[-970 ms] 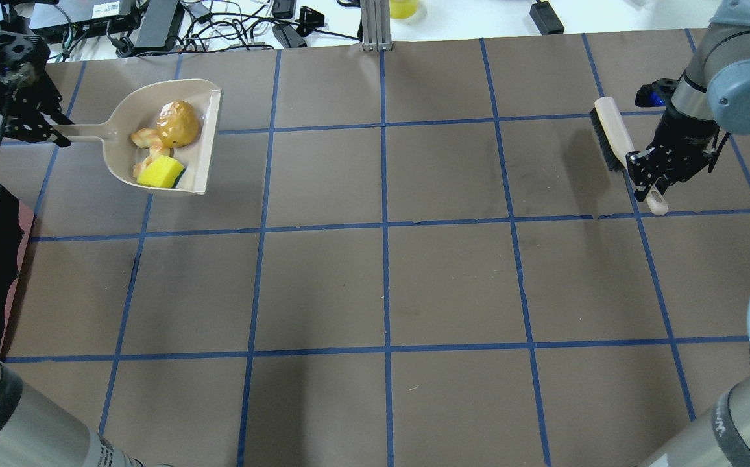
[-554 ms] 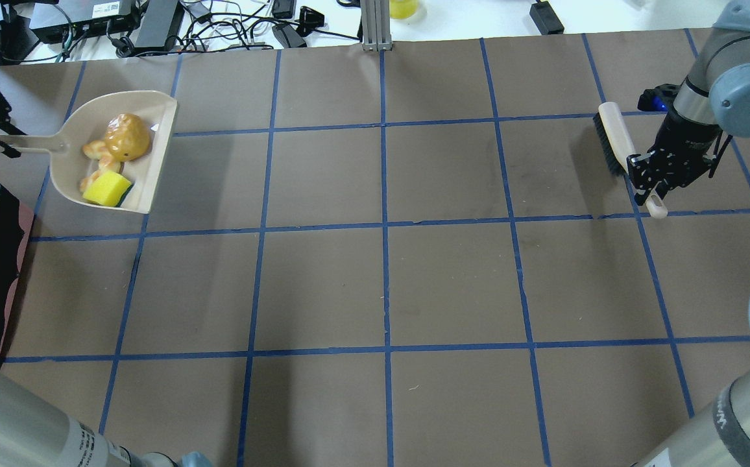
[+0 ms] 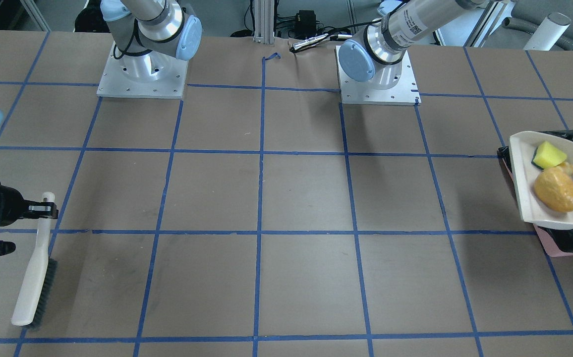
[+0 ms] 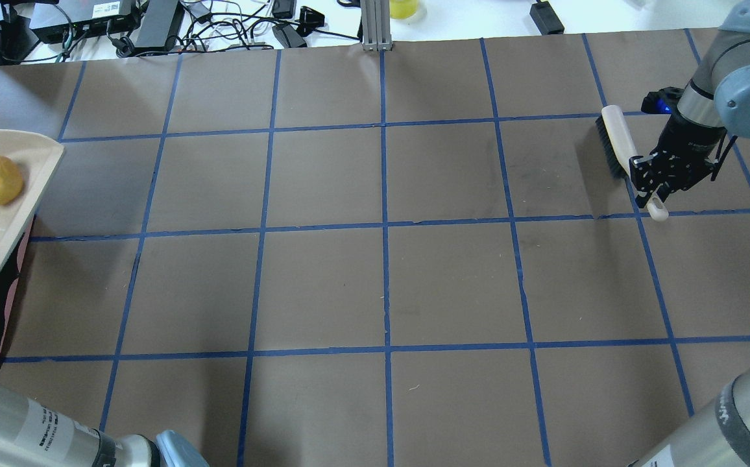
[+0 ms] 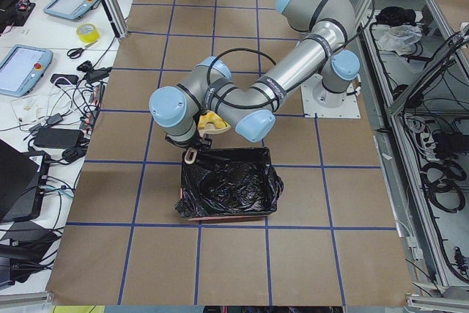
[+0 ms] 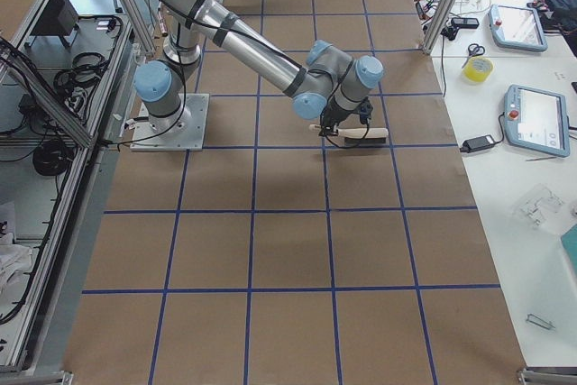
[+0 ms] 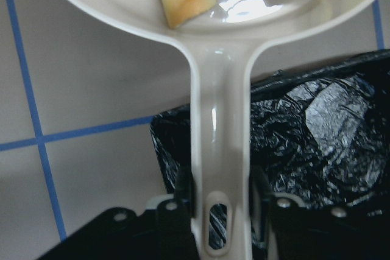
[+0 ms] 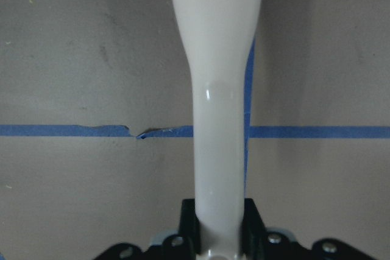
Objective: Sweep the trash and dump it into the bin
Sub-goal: 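Tilt the dustpan over the black bin with the left gripper to dump trash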
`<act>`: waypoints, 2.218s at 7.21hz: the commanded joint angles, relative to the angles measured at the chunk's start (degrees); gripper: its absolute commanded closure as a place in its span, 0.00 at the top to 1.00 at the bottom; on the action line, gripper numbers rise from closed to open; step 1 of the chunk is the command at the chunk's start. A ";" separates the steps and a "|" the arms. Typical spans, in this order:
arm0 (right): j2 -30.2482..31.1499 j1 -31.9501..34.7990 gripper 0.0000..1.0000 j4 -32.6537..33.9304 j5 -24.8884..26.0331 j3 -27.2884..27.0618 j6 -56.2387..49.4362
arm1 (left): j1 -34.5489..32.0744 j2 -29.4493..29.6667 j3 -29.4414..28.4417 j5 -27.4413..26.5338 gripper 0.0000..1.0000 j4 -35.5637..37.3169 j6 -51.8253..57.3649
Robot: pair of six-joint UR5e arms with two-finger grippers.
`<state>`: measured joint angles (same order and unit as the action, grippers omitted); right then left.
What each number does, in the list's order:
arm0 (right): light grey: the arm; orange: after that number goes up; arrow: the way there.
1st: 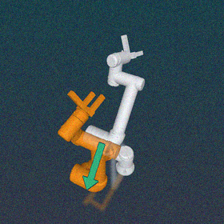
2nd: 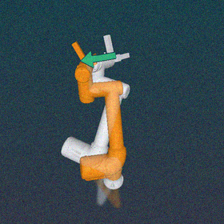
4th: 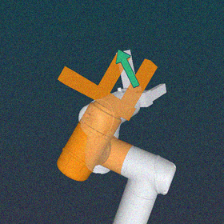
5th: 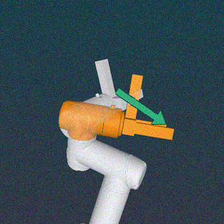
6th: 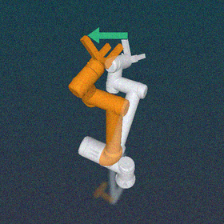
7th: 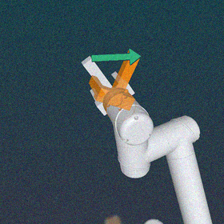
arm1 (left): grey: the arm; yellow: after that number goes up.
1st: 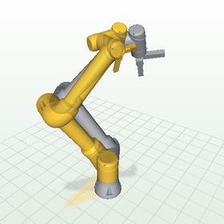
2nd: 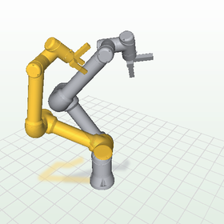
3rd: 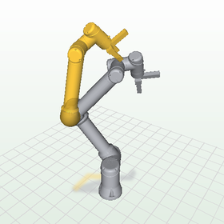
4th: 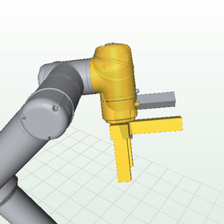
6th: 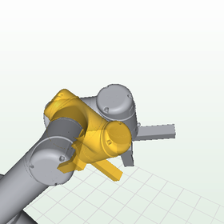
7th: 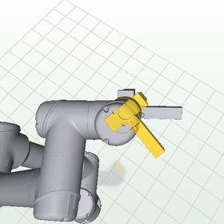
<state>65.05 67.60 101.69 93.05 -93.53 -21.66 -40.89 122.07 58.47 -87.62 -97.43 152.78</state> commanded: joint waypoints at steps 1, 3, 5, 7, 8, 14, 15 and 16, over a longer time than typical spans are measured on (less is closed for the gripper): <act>-0.01 -0.01 0.10 0.18 0.02 -0.07 0.30 | 4.83 2.37 -2.91 -1.23 0.00 1.53 11.69; -0.01 -0.01 0.13 0.18 0.02 0.02 0.30 | 5.46 5.36 -6.16 -4.39 0.00 5.13 23.20; -0.01 -0.01 0.20 0.18 0.02 0.02 0.30 | 6.34 6.95 -7.06 -5.28 0.00 12.84 32.54; -0.01 -0.01 0.38 0.09 0.02 0.02 0.30 | 6.26 7.31 -6.44 -5.28 0.00 17.53 36.79; -0.10 -0.01 0.40 0.09 0.11 -0.07 0.30 | 5.91 6.61 -6.09 -5.19 0.01 18.93 36.88; 0.68 -0.01 0.55 -0.09 0.02 0.19 1.17 | 5.03 -1.63 11.53 -5.19 0.03 39.39 42.41; 1.73 0.08 0.75 0.17 0.28 0.80 1.18 | 5.03 -4.18 15.58 -5.19 0.03 42.82 42.59; 4.27 0.08 0.99 0.18 -0.06 0.81 1.18 | 4.94 -6.21 19.71 -5.19 0.02 48.68 43.90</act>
<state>66.93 67.64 101.80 93.19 -92.95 -20.56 -35.88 118.53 73.15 -92.81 -54.82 195.58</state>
